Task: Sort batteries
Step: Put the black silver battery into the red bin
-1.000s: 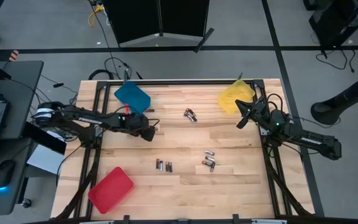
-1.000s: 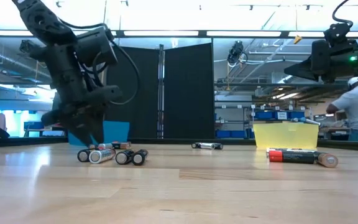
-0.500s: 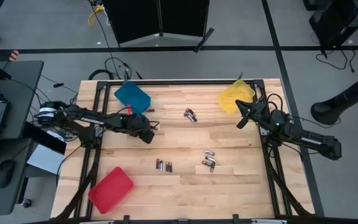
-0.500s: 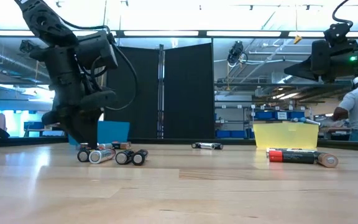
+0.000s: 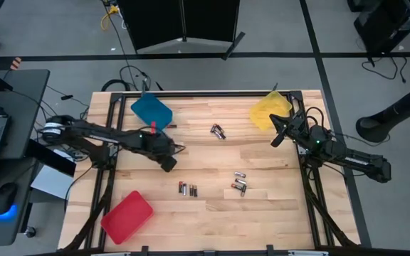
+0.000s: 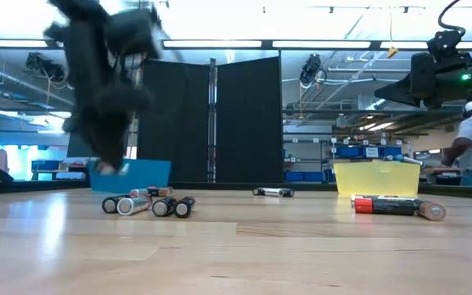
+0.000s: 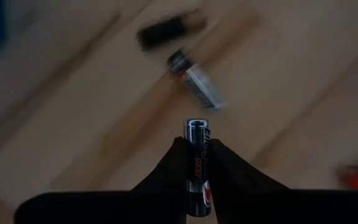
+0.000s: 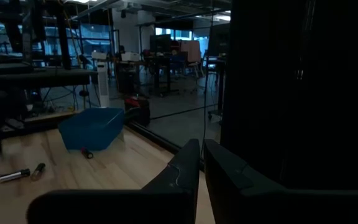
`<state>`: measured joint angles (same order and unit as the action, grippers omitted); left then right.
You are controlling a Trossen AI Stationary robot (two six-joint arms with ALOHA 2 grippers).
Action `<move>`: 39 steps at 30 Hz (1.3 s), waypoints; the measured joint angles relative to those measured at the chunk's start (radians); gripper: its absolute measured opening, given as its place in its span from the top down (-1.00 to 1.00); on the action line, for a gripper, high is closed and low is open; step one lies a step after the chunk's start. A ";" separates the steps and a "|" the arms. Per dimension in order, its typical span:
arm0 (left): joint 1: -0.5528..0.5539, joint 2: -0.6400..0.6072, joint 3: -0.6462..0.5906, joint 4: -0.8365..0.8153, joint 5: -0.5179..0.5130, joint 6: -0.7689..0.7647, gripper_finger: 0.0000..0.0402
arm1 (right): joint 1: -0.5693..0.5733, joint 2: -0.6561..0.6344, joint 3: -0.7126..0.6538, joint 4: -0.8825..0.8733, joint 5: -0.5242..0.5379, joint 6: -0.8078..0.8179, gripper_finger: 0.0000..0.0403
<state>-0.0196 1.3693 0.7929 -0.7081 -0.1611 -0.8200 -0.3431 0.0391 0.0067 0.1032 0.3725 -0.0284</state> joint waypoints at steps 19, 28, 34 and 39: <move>-0.837 0.017 0.385 -0.395 -0.135 -0.745 0.78 | 0.000 0.000 0.000 0.016 0.000 0.000 0.83; -1.023 0.172 0.385 -0.438 -0.036 -0.971 0.78 | 0.000 0.000 0.000 0.015 0.000 0.000 0.83; -1.029 0.229 0.345 -0.394 0.011 -0.965 0.78 | 0.000 0.000 0.000 0.016 0.000 0.000 0.82; -1.027 0.221 0.235 -0.237 0.021 -0.965 0.78 | 0.000 0.000 0.000 0.016 0.000 0.000 0.83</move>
<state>-1.0465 1.5906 1.0276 -0.9449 -0.1397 -1.7848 -0.3428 0.0391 0.0067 0.1188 0.3725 -0.0284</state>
